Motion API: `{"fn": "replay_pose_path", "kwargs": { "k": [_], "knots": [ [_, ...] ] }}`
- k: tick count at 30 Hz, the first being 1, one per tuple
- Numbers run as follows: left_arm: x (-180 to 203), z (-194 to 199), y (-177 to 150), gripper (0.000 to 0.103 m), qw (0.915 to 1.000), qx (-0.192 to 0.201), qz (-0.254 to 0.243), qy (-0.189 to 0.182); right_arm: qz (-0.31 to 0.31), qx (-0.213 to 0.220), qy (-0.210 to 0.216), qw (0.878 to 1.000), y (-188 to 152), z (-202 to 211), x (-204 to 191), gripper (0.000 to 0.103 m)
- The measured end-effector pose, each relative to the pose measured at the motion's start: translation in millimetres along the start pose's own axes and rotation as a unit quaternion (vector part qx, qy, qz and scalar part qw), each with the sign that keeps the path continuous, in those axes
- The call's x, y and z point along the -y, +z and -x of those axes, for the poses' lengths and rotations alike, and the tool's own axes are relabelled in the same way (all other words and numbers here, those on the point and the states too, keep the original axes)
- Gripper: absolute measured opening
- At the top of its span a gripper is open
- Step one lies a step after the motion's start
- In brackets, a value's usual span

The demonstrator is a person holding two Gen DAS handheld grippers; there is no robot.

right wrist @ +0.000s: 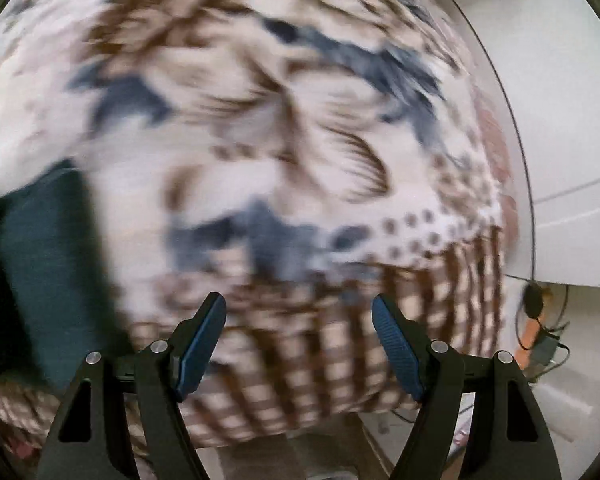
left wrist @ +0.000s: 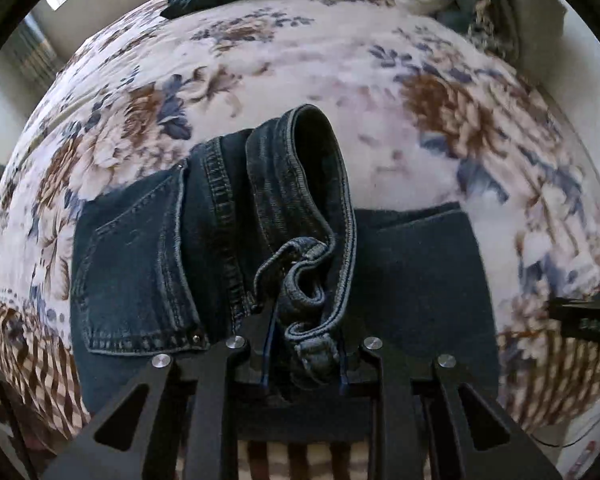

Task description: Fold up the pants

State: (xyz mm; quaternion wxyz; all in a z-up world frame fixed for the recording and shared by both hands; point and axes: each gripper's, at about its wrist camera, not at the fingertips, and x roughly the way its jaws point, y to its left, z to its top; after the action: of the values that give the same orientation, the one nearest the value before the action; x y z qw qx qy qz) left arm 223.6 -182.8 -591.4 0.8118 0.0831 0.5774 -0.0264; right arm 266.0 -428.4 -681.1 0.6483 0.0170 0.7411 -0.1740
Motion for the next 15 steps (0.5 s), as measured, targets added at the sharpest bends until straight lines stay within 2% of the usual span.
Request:
{"fn": "replay_pose_path", "kwargs": {
  "k": [3, 7, 9, 11, 12, 13, 15],
  "knots": [
    [5.8, -3.1, 2.7, 0.019, 0.9999, -0.004, -0.012, 0.009, -0.014, -0.014, -0.005, 1.000, 3.4, -15.8, 18.7, 0.078],
    [10.2, -3.7, 4.3, 0.022, 0.9998, -0.015, -0.011, 0.012, -0.027, -0.018, 0.014, 0.999, 5.1, -20.0, 27.6, 0.078],
    [2.0, 4.0, 8.8, 0.032, 0.9993, -0.032, 0.019, -0.006, -0.039, -0.015, 0.057, 0.998, 5.8, -17.3, 33.6, 0.078],
    [-9.6, 16.2, 12.4, 0.039, 0.9963, -0.053, 0.049, -0.045, -0.052, -0.004, 0.128, 0.990, 7.1, -1.0, 32.2, 0.078],
    [-17.8, 25.7, 13.7, 0.047, 0.9946, -0.055, 0.064, -0.060, -0.056, 0.003, 0.168, 0.984, 6.8, 8.6, 29.0, 0.078],
    [-27.6, 36.5, 14.5, 0.069, 0.9937, -0.052, 0.077, -0.061, -0.056, 0.011, 0.215, 0.975, 7.7, 18.9, 25.4, 0.078],
    [-51.0, 58.0, 15.1, 0.093, 0.9932, -0.038, 0.098, -0.049, -0.037, 0.015, 0.294, 0.955, 10.6, 36.1, 9.2, 0.078]
  ]
}}
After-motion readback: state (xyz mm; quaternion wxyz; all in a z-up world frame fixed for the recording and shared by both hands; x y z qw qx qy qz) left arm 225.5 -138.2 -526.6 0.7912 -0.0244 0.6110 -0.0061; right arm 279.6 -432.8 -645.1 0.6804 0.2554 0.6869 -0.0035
